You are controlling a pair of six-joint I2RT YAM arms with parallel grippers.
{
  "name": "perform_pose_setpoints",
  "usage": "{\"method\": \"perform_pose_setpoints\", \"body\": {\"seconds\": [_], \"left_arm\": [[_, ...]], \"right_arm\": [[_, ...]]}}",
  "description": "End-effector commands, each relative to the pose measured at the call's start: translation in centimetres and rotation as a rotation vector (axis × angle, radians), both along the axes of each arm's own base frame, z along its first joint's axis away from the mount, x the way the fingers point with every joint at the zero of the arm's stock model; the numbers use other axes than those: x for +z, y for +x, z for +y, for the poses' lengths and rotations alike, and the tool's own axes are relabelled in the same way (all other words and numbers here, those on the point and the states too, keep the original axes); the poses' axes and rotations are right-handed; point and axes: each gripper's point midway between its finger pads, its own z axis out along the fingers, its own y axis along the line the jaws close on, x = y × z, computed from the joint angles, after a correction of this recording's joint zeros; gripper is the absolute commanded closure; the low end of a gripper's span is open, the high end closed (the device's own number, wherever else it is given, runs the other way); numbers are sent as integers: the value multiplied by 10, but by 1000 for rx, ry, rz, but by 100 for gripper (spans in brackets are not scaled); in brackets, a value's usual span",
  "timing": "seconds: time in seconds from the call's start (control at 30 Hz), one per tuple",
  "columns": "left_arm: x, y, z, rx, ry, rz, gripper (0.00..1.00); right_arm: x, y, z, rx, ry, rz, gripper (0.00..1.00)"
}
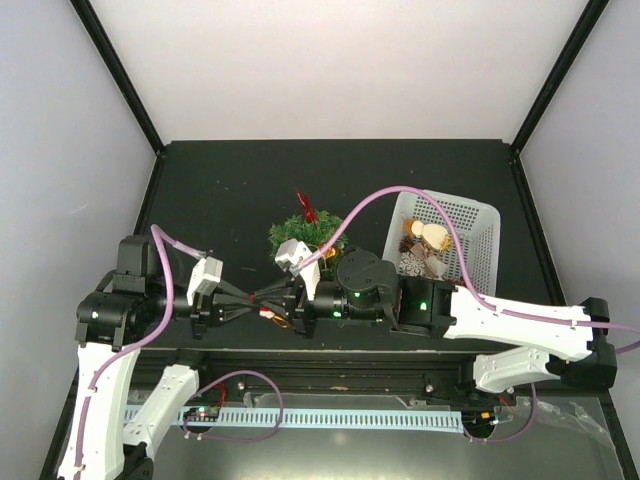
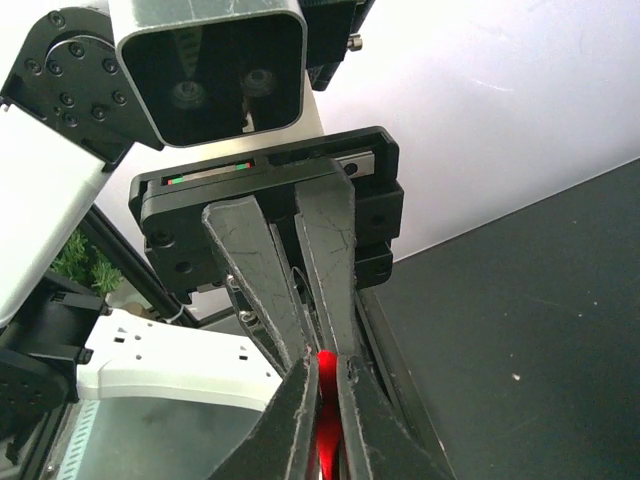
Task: Decorate the small christmas tree
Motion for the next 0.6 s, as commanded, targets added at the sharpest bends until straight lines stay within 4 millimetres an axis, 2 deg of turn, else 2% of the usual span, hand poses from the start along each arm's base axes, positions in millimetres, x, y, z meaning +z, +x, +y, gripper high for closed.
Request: {"method": "perform_pose_setpoints", "body": {"seconds": [0.0, 0.1, 0.3, 0.4, 0.47, 0.57], "left_arm": [[-1, 7, 1, 25, 13, -33, 98], [-1, 7, 1, 25, 12, -33, 98], [-1, 7, 1, 27, 11, -33, 98], [3, 9, 1, 37, -3, -26, 99], [9, 13, 3, 60, -6, -26, 98], [6, 36, 7, 162, 56, -27, 99]], "right_arm": [[17, -5, 1, 11, 48, -6, 88], [18, -4, 2, 5, 47, -6, 82], [20, 2, -1, -32, 49, -7, 45], [23, 9, -6, -74, 56, -18, 35], [30, 16, -15, -122, 66, -39, 30], [44, 36, -40, -258, 86, -77, 27]]}}
